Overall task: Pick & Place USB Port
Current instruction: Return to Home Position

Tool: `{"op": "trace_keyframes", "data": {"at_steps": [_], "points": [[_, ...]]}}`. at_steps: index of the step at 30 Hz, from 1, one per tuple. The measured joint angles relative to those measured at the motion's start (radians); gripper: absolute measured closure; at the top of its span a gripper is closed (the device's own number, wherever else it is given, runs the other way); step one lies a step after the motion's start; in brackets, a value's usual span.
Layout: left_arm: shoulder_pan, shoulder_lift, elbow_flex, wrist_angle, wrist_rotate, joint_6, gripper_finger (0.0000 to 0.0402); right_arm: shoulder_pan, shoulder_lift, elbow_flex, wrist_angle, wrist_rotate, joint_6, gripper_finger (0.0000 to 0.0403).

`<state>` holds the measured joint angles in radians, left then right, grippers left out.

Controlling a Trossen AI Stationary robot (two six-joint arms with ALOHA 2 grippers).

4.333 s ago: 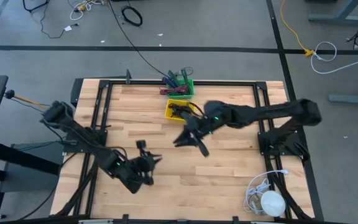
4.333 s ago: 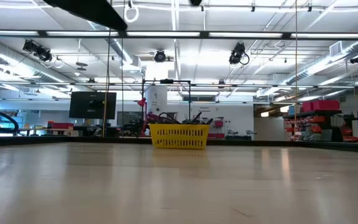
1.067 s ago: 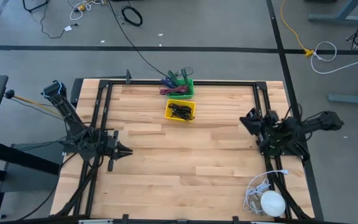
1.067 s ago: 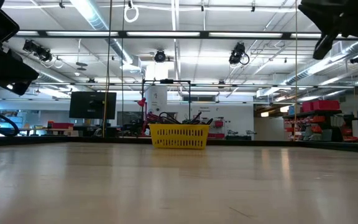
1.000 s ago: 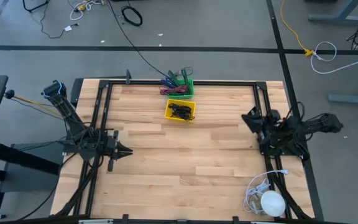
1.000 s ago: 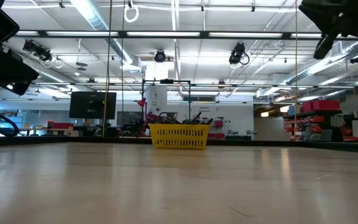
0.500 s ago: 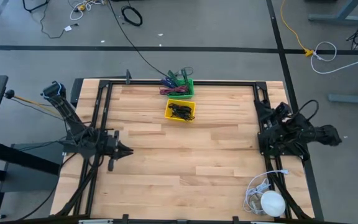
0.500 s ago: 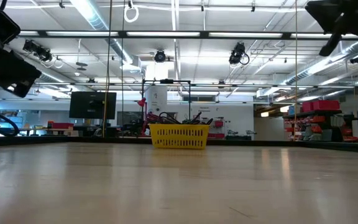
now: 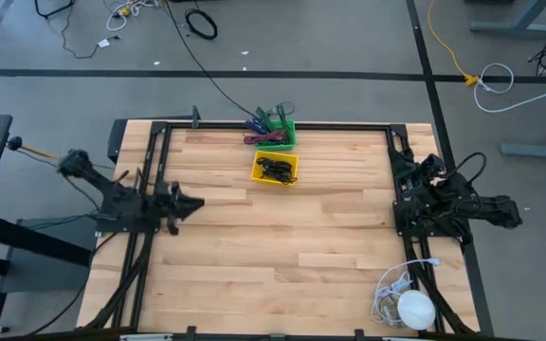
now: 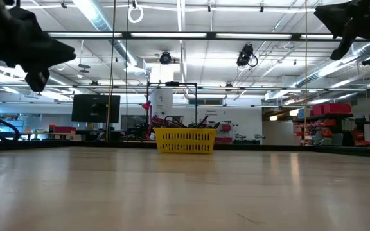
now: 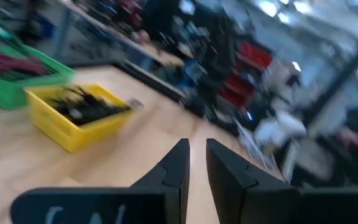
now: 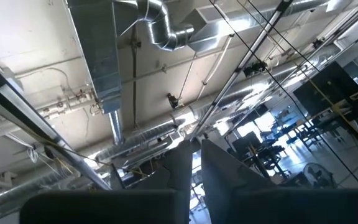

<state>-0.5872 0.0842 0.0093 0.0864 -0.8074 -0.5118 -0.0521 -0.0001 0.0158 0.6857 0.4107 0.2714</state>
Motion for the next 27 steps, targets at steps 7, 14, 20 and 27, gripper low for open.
{"op": "trace_keyframes", "data": {"at_steps": [7,14,20,27], "points": [[0.228,-0.083,-0.001,0.030,-0.005,0.000,0.0344,0.000,0.000,0.000,0.000,0.000,0.000,0.0364],[0.424,-0.084,-0.001,0.031,-0.001,0.000,0.0344,-0.009,0.000,0.000,-0.002,0.000,0.000,0.0364],[0.606,-0.084,-0.002,0.029,0.000,0.000,0.0344,-0.027,0.000,0.000,-0.005,0.000,0.000,0.0364],[0.711,-0.084,-0.002,0.029,0.000,0.000,0.0344,-0.058,0.000,0.000,-0.006,-0.002,0.000,0.0364]]}}
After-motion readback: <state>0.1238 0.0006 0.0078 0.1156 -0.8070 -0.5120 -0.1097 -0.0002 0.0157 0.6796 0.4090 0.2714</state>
